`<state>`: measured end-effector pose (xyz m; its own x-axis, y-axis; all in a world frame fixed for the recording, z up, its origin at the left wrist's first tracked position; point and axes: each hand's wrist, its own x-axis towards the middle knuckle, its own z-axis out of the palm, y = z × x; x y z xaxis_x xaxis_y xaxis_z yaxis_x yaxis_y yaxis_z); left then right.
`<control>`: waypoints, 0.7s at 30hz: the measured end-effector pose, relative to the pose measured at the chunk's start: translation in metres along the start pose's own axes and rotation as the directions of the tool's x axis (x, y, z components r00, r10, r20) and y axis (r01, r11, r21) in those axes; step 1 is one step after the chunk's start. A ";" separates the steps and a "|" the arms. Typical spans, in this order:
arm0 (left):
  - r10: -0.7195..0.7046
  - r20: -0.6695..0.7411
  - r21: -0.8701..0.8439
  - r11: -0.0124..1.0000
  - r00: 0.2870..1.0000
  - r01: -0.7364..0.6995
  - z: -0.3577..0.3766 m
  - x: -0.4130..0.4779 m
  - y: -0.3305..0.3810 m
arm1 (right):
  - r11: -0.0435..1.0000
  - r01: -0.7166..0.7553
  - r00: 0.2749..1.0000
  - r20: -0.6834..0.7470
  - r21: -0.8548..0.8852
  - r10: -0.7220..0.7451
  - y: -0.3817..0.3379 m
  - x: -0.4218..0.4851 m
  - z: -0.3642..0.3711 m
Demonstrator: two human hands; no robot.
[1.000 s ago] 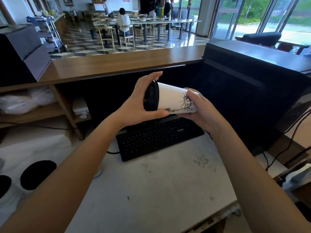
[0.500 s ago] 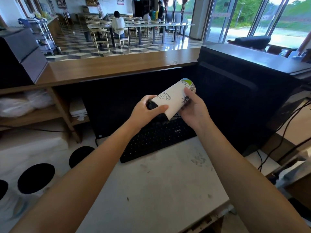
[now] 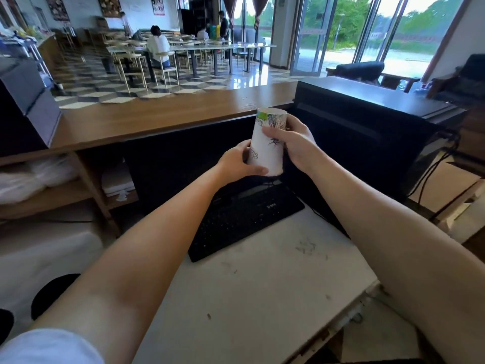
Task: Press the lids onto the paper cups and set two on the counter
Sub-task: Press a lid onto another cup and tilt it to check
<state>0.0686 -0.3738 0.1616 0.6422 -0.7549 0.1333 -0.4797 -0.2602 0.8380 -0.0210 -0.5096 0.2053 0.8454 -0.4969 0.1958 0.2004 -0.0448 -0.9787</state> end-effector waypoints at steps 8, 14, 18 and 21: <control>-0.025 0.010 0.025 0.999 1.000 0.025 0.009 0.007 -0.010 | 0.989 -0.043 0.999 -0.031 -0.139 0.040 0.008 -0.005 -0.005; -0.048 0.005 0.051 0.998 0.999 0.048 0.013 -0.009 -0.004 | 0.986 -0.074 0.997 -0.030 -0.150 0.070 0.004 -0.023 -0.007; -0.060 0.012 0.021 0.998 0.998 0.060 0.011 -0.026 0.001 | 0.991 -0.065 0.997 -0.042 -0.116 0.061 -0.002 -0.038 -0.004; -0.183 -0.062 -0.287 0.945 0.981 0.158 0.023 -0.059 0.006 | 0.999 -0.024 0.996 -0.088 0.049 0.028 -0.011 -0.057 -0.005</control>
<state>0.0143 -0.3440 0.1465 0.7550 -0.6556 0.0106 -0.1803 -0.1920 0.9647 -0.0739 -0.4849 0.2043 0.8040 -0.5723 0.1617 0.2039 0.0097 -0.9789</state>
